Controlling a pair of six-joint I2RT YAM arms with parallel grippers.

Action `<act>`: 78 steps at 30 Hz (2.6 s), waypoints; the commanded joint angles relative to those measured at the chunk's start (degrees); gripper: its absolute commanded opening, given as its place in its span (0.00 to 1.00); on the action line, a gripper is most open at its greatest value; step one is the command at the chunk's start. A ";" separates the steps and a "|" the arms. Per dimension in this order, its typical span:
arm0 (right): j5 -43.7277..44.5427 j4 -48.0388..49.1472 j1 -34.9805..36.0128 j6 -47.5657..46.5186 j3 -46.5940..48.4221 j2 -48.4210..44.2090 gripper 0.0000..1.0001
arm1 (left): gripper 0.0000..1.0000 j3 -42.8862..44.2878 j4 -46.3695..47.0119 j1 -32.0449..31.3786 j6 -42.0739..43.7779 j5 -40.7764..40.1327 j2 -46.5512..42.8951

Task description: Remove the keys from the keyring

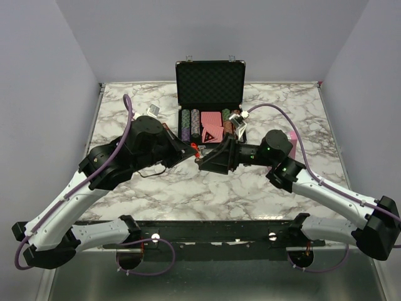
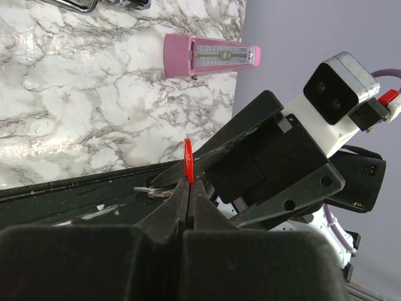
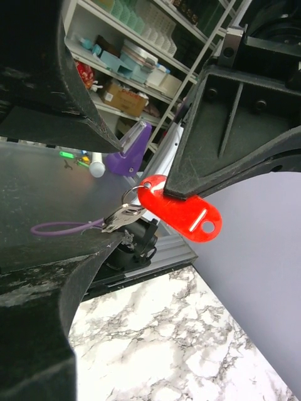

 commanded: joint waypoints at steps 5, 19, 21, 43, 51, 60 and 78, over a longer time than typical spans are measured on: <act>1.39 1.99 0.76 -0.83 2.46 0.37 0.58 | 0.00 -0.56 1.15 -0.30 -0.65 1.02 -1.41; 3.50 1.55 1.29 -1.18 2.46 0.90 0.48 | 0.00 -1.26 1.32 -0.30 -0.74 0.93 -1.94; 3.94 1.37 1.29 -1.35 2.63 0.82 0.48 | 0.00 -1.44 1.24 -0.30 -0.74 1.02 -2.03; 5.08 -2.85 2.17 -3.90 4.83 2.13 0.23 | 0.00 -1.96 1.41 -0.30 -0.66 0.40 -2.64; 5.00 -5.31 2.35 -5.13 5.79 2.48 0.07 | 0.00 -2.14 1.06 -0.30 -0.83 -0.56 -2.99; 4.03 -11.27 2.43 -7.93 7.90 2.57 0.01 | 0.24 -2.93 0.89 -0.30 0.75 -2.58 -4.75; -8.00 -57.60 2.43 -33.26 27.76 10.92 0.01 | 0.68 -3.88 4.12 0.23 47.40 9.15 -10.98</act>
